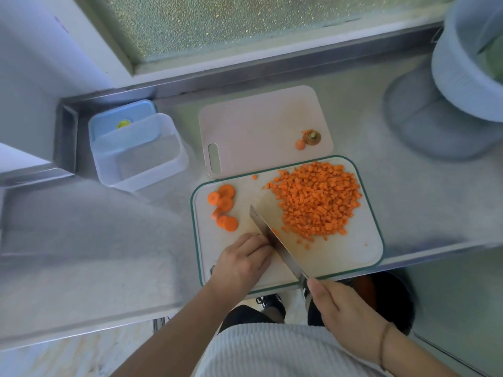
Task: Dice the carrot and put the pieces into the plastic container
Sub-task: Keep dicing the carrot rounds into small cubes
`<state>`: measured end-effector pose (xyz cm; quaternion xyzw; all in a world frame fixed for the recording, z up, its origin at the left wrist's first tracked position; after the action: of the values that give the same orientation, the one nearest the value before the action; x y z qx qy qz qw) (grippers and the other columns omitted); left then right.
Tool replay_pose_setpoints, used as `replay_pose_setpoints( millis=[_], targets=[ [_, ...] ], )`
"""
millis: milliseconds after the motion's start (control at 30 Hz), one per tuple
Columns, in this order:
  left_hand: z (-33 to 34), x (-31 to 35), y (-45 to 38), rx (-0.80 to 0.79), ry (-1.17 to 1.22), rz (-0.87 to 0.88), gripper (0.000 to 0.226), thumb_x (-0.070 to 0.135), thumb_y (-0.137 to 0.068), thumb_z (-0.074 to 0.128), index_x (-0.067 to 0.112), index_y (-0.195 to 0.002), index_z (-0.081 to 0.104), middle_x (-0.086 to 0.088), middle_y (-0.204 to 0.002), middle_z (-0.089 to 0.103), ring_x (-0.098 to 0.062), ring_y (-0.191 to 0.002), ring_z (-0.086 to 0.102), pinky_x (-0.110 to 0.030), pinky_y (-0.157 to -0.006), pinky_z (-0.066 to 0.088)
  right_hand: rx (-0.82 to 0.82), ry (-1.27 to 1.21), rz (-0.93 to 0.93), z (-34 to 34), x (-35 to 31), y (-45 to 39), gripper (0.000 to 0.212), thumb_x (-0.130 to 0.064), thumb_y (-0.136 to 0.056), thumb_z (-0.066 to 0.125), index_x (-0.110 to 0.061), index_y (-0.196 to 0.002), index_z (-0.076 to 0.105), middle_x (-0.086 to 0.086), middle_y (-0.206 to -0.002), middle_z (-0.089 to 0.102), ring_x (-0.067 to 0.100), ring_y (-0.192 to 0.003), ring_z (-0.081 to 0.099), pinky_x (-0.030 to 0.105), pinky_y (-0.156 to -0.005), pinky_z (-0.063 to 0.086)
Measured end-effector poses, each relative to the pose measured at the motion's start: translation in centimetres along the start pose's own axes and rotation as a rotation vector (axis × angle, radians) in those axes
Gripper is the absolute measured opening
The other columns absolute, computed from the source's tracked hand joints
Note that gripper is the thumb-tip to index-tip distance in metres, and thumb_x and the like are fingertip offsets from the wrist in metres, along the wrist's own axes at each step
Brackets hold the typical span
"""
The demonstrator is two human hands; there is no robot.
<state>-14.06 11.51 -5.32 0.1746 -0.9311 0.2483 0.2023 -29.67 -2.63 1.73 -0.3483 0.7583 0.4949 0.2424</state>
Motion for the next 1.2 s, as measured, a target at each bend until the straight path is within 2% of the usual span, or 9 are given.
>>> replay_pose_setpoints(
  millis=[233,400,533,700,800,900,1033,1100,1200],
  targets=[
    [-0.3,-0.2,0.1,-0.001,0.012,0.029,0.009,0.009,-0.091,0.069,0.005,-0.087,0.076,-0.005,-0.096,0.07,-0.02,-0.091,0.064,-0.029,-0.08,0.056,-0.032,0.09,0.056,-0.3,2.4,1.8,0.099,-0.094,-0.066,0.006,-0.014,-0.082,0.061,0.011,-0.075,0.063,0.014,-0.071,0.059,0.037,-0.077,0.048],
    [-0.4,-0.2,-0.1,-0.008,0.038,0.05,0.013,0.01,-0.094,0.066,0.005,-0.089,0.076,-0.006,-0.097,0.071,-0.02,-0.093,0.064,-0.027,-0.083,0.055,-0.043,0.13,0.044,0.8,1.4,0.6,0.093,-0.09,-0.067,0.0,-0.024,-0.091,0.062,0.003,-0.084,0.068,0.011,-0.084,0.062,0.029,-0.081,0.048],
    [-0.5,-0.2,0.0,-0.036,0.055,0.048,0.012,0.01,-0.095,0.066,0.006,-0.091,0.076,-0.005,-0.1,0.07,-0.021,-0.094,0.065,-0.028,-0.083,0.055,-0.024,0.046,0.001,0.9,1.2,-0.2,0.084,-0.085,-0.077,0.011,-0.02,-0.089,0.063,0.001,-0.086,0.068,0.01,-0.087,0.062,0.035,-0.086,0.049],
    [-1.1,-1.3,-0.4,-0.152,0.09,0.102,0.014,0.01,-0.096,0.062,0.004,-0.095,0.075,-0.008,-0.104,0.069,-0.026,-0.096,0.066,-0.036,-0.08,0.057,-0.054,-0.086,0.107,-1.8,1.2,2.6,0.056,-0.066,-0.08,0.03,-0.016,-0.068,0.051,-0.003,-0.053,0.047,0.006,-0.049,0.043,0.027,-0.056,0.036],
    [-2.0,-1.8,-1.9,-0.222,0.124,0.213,0.012,0.008,-0.096,0.063,0.003,-0.098,0.075,-0.01,-0.104,0.069,-0.03,-0.092,0.065,-0.039,-0.081,0.056,-0.03,-0.17,0.162,-3.3,1.1,3.8,0.066,-0.075,-0.076,0.028,-0.015,-0.065,0.054,-0.003,-0.049,0.048,0.009,-0.042,0.042,0.018,-0.046,0.031],
    [-2.4,-2.5,-4.3,-0.271,0.096,0.274,0.018,0.019,-0.097,0.062,0.006,-0.104,0.073,-0.012,-0.111,0.067,-0.031,-0.09,0.063,-0.038,-0.078,0.053,0.015,-0.33,0.235,-3.8,2.3,3.6,0.097,-0.087,-0.063,0.046,0.007,-0.086,0.049,0.014,-0.068,0.048,0.025,-0.061,0.043,0.02,-0.054,0.032],
    [-1.8,-3.7,-5.4,-0.434,0.05,0.363,0.026,0.026,-0.097,0.056,0.011,-0.112,0.071,-0.01,-0.118,0.066,-0.031,-0.092,0.062,-0.04,-0.076,0.055,0.068,-0.182,0.11,-3.7,3.1,2.5,0.077,-0.09,-0.065,0.045,-0.014,-0.076,0.052,0.017,-0.066,0.047,0.023,-0.063,0.045,0.039,-0.064,0.041],
    [-1.5,-3.6,-5.2,-0.429,0.052,0.374,0.024,0.021,-0.1,0.054,0.011,-0.108,0.073,-0.01,-0.111,0.068,-0.031,-0.088,0.063,-0.039,-0.074,0.055,0.069,-0.072,0.056,-4.3,2.8,2.1,0.053,-0.076,-0.078,0.034,-0.028,-0.072,0.056,-0.001,-0.054,0.046,0.008,-0.053,0.04,0.039,-0.059,0.037],
    [-1.1,-2.8,-4.3,-0.336,0.058,0.289,0.021,0.017,-0.1,0.056,0.008,-0.105,0.074,-0.012,-0.106,0.067,-0.031,-0.082,0.062,-0.038,-0.072,0.053,0.124,0.222,-0.022,-5.1,2.8,2.0,0.05,-0.071,-0.078,0.019,-0.039,-0.086,0.057,-0.008,-0.06,0.064,0.009,-0.057,0.058,0.03,-0.062,0.048]
  ],
)
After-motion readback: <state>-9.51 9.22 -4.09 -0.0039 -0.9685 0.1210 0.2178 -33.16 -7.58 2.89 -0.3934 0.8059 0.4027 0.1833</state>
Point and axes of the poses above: each hand's wrist, its own y-axis away from the middle knuckle, its own z-axis out of the palm, x = y × z, the point moved 2 cm from there along -y, towards the middle knuckle
